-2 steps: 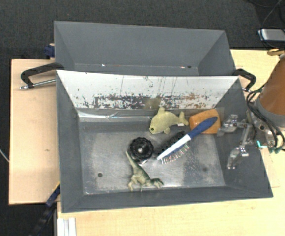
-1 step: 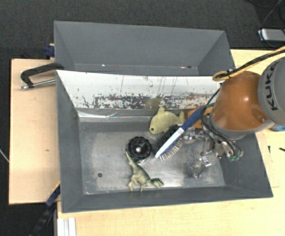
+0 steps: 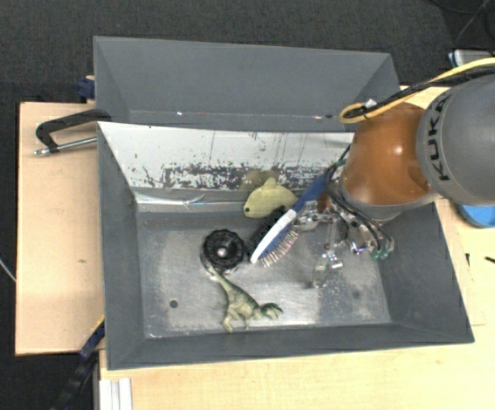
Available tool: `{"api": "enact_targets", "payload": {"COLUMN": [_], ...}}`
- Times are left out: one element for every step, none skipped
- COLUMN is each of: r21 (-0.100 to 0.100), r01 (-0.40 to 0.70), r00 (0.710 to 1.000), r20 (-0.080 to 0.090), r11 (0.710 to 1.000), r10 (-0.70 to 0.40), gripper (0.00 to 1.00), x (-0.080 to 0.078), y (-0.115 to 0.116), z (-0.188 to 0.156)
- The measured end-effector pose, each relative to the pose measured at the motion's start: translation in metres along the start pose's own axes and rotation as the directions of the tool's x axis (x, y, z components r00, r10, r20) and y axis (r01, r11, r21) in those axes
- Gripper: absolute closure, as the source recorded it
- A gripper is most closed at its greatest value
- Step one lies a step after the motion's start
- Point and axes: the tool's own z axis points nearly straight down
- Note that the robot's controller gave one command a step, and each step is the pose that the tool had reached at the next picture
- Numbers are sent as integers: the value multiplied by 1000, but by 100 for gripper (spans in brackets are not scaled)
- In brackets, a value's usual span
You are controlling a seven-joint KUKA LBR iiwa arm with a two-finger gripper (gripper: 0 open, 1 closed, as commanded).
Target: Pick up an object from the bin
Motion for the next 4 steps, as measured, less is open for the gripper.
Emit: {"api": "enact_targets", "payload": {"r21": [0,-2,1,2], "r01": [66,99,94,119], "r00": [998,995,996,993], "r20": [5,9,7,9], "r11": [998,995,996,993], "r10": [-66,-99,-94,-119], "gripper": [0,0,100,100], "x": [22,-26,-25,-20], "y": [46,102,97,91], "z": [-69,-1,-4,-143]}}
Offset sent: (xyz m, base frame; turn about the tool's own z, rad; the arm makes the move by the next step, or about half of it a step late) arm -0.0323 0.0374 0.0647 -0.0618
